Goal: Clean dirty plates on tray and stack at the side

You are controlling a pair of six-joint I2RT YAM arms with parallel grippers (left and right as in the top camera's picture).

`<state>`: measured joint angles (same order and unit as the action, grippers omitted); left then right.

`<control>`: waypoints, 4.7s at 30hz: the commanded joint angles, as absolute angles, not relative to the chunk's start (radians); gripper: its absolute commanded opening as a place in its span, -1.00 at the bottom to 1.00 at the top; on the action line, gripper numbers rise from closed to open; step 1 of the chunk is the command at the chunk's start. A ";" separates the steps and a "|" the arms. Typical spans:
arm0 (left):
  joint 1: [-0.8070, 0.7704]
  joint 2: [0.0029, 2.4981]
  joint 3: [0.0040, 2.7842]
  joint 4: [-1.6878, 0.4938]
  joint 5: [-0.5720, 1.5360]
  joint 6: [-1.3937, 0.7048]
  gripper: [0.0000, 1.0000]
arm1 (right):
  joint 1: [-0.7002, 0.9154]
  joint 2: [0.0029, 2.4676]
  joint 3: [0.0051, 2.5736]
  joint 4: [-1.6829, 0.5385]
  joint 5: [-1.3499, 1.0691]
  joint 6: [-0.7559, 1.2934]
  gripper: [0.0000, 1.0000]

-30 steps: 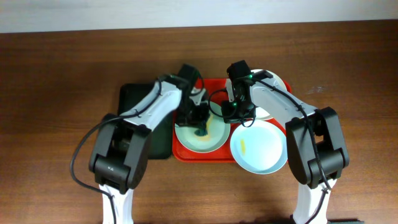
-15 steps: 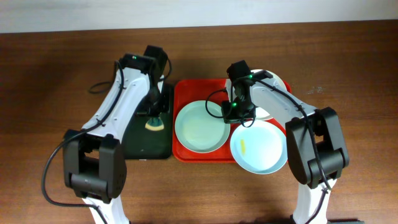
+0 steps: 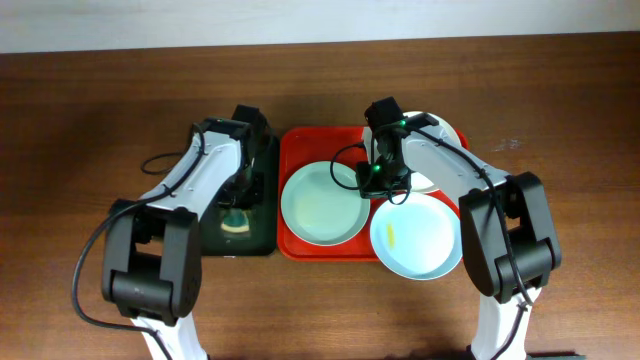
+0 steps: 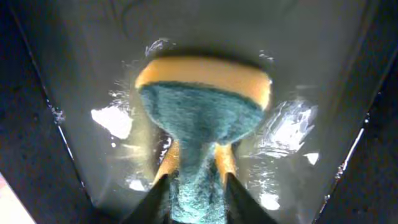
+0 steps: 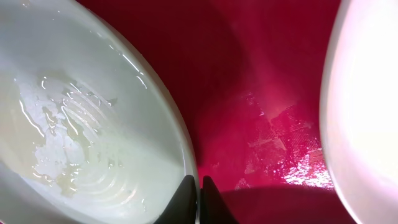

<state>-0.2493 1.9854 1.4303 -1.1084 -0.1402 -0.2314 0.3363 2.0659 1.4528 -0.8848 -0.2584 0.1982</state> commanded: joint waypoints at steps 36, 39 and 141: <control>0.273 1.589 1.631 -1.179 0.221 -0.245 0.98 | 0.318 2.061 1.487 -0.904 -0.254 0.225 -0.92; 0.273 1.589 1.631 -1.179 0.221 -0.245 0.98 | 0.290 2.041 1.581 -1.019 -0.257 0.224 -0.92; 0.273 1.589 1.631 -1.179 0.221 -0.245 0.99 | -0.024 1.894 1.930 -1.066 -0.265 0.444 -0.92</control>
